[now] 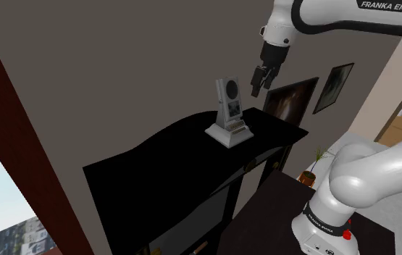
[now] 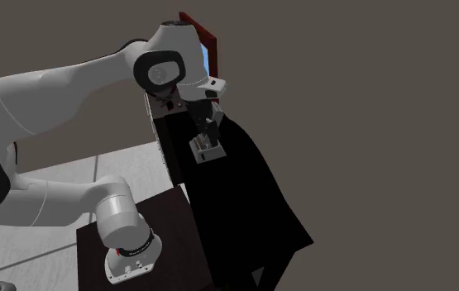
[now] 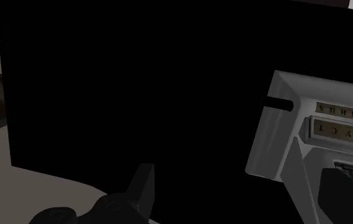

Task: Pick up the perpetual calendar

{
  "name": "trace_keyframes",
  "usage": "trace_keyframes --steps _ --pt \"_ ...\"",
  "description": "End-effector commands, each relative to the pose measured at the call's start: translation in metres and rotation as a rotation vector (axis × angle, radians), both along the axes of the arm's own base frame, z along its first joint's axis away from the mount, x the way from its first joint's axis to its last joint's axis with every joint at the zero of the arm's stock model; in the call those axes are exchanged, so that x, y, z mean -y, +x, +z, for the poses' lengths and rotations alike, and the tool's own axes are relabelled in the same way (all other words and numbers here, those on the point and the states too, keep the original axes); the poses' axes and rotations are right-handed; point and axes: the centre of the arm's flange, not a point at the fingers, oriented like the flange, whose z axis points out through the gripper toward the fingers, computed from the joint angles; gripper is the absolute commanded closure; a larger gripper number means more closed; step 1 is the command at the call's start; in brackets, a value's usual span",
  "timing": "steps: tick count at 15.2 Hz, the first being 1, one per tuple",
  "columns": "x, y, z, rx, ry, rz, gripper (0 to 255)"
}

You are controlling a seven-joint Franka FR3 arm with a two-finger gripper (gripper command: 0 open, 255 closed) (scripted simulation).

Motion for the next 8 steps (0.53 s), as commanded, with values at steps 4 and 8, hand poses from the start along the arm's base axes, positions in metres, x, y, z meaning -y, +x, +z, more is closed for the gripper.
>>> trace_keyframes --steps 4,8 --pt "0.003 0.05 0.023 -0.142 0.109 0.342 0" --pt "-0.016 0.117 0.044 -0.332 0.253 0.797 0"
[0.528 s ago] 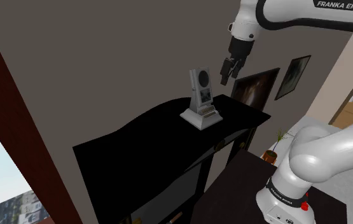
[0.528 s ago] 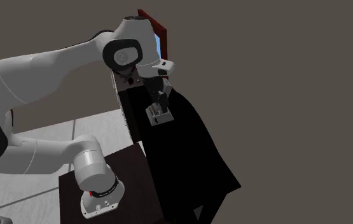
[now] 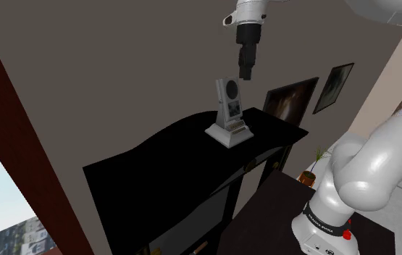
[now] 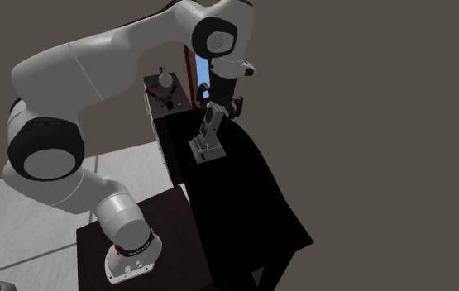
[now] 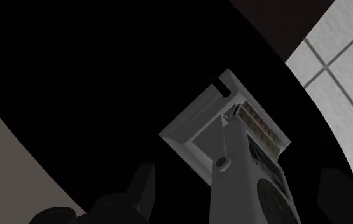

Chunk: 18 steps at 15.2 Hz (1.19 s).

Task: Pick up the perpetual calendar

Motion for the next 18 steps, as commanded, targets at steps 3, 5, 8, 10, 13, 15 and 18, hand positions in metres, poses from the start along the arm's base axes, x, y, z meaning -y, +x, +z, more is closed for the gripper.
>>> trace_keyframes --steps 3,5,8,10,13,15,18 --pt "-0.025 0.046 0.007 -0.14 0.109 0.346 0" --pt "-0.025 0.046 -0.004 -0.14 0.109 0.346 0" --pt "-0.025 0.046 -0.019 -0.14 0.109 0.346 0" --pt "-0.025 0.046 -0.028 -0.14 0.109 0.346 0" --pt "-0.025 0.046 -0.028 -0.14 0.109 0.346 255" --pt "-0.025 0.046 -0.028 -0.14 0.109 0.346 255" --pt "-0.025 0.046 -0.028 -0.14 0.109 0.346 255"
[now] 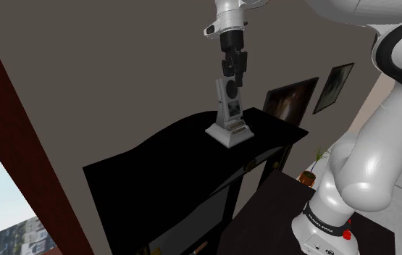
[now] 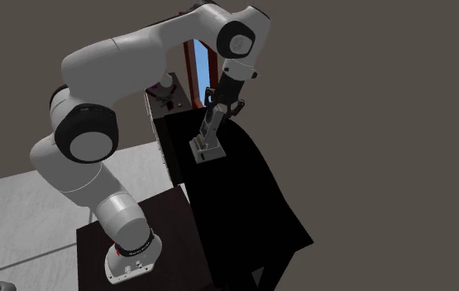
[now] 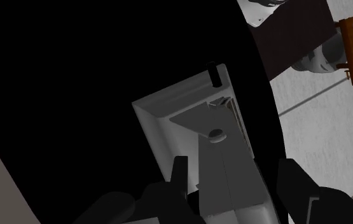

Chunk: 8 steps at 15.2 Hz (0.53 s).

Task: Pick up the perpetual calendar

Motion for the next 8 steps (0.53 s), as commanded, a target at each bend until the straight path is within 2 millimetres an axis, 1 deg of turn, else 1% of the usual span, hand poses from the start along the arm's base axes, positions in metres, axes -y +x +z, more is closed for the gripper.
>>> trace_keyframes --steps 1,3,8 --pt "-0.001 0.001 -0.002 -0.002 -0.001 0.001 255" --pt "-0.001 0.0 -0.002 -0.002 -0.001 0.001 255" --pt "-0.001 0.0 0.025 -0.002 -0.001 0.001 255"
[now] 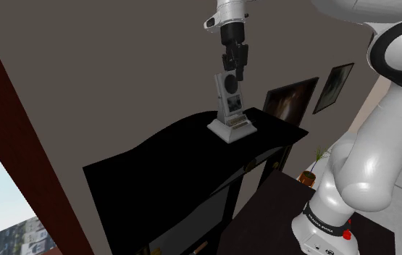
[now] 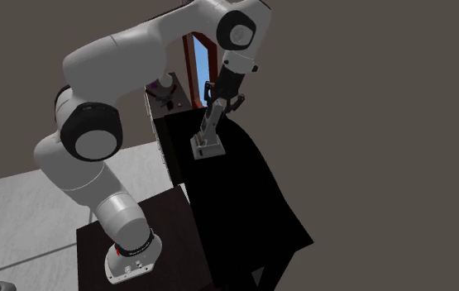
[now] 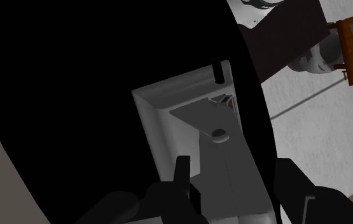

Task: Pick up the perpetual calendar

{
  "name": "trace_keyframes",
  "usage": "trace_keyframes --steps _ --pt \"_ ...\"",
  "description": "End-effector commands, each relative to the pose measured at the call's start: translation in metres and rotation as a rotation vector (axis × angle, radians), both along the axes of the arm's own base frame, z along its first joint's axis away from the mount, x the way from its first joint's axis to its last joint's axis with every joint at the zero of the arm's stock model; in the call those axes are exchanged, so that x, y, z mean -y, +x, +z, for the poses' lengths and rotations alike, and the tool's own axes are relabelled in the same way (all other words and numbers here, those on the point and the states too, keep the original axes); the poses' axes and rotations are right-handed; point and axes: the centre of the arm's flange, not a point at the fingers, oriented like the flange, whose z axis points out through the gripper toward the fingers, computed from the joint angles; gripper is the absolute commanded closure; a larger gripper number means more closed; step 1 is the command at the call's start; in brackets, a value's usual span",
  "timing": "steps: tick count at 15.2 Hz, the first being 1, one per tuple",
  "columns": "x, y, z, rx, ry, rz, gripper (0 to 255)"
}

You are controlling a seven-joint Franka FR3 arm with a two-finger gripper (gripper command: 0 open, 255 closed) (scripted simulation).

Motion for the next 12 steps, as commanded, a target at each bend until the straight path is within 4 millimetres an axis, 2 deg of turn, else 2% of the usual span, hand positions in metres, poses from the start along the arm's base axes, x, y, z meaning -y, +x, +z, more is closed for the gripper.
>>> trace_keyframes --steps 1,10,12 --pt "0.0 0.0 0.009 0.0 0.0 0.0 255" --pt "0.0 0.0 0.057 0.0 0.0 0.0 255" --pt "0.0 0.0 0.058 0.0 0.0 0.0 255"
